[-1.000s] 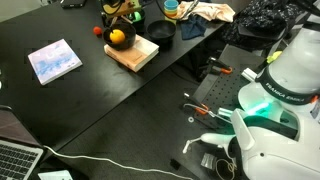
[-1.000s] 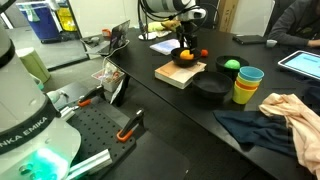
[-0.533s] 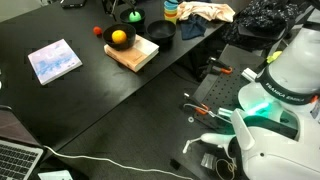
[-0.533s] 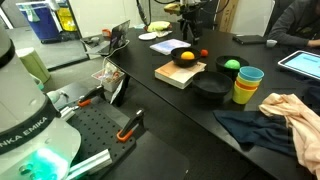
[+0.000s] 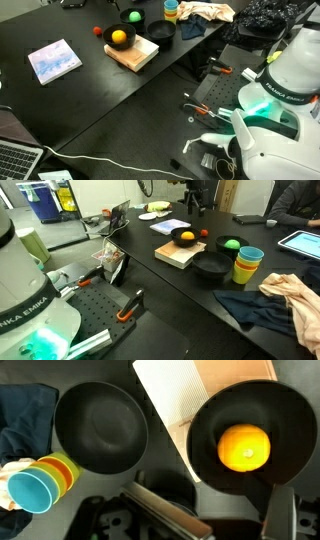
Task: Unstack the bowls, then put the apple in the right black bowl and the orange in the bowl on the book
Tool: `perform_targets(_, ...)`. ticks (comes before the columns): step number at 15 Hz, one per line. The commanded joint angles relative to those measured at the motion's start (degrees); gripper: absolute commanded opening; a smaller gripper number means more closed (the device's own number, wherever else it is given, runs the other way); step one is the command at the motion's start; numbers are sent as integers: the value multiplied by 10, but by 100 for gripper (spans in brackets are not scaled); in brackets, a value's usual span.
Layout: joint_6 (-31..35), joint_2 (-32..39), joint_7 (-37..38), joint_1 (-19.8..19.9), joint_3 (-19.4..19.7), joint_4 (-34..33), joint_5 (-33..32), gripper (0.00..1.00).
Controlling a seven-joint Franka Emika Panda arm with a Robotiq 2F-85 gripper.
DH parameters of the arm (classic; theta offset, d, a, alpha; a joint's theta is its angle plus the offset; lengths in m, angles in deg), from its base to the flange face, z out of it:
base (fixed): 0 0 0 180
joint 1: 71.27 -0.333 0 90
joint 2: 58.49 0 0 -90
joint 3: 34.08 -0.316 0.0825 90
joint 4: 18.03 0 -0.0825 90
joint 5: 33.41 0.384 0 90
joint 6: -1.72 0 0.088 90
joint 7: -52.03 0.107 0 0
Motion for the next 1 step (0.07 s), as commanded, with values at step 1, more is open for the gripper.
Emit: perform_targets(1,-2,1,4,11,-12,-1,-6,100)
